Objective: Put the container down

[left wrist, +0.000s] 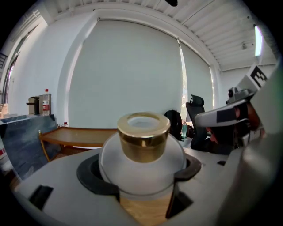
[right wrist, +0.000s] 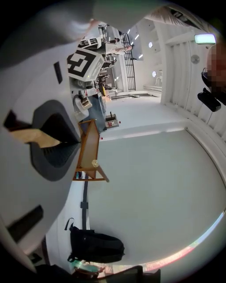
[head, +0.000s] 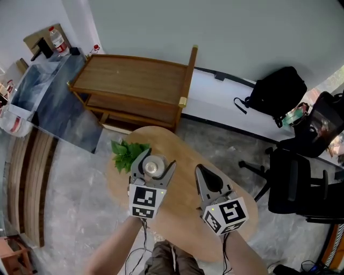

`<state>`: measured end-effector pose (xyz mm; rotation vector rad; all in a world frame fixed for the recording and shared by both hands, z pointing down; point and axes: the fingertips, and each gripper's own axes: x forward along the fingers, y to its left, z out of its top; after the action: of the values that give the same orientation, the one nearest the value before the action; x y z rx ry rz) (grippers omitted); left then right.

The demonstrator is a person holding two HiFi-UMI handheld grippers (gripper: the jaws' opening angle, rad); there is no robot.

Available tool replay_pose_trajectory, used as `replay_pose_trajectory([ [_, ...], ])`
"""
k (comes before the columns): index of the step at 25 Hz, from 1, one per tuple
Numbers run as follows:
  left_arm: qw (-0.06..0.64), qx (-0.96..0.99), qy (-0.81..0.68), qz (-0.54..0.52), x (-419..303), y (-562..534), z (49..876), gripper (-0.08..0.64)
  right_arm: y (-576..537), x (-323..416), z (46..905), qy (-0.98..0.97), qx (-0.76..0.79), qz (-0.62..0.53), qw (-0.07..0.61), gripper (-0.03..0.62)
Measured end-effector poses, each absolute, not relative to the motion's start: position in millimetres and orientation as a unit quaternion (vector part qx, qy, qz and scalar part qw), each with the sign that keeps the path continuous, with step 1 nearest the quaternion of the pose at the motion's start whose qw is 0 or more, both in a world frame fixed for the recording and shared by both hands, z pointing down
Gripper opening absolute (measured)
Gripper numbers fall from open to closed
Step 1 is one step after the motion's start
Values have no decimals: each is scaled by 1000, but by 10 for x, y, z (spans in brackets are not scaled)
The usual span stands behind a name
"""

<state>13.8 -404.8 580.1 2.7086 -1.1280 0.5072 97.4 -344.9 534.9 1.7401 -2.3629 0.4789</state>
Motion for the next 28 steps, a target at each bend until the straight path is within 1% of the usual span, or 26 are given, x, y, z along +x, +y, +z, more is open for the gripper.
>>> replay_pose_trajectory([
  [5,94,899,-377,201,232,-4125,6668,336,-3564,1001,6009,-790,579,172,99,-5],
  [14,150,874,-394,242,212,-4233,7959,336,-3463,913,7096,-794,553,208,141,-3],
  [17,156,867,-399,255,203,-4271,8249,336,-3431,895,7407,-796,543,218,154,-4],
  [21,145,867,-388,276,252,-4243,8556,336,-3406,889,7743,-796,535,231,162,-4],
  [28,133,863,-378,308,299,-4118,9005,336,-3370,904,8108,-789,535,253,162,-3],
])
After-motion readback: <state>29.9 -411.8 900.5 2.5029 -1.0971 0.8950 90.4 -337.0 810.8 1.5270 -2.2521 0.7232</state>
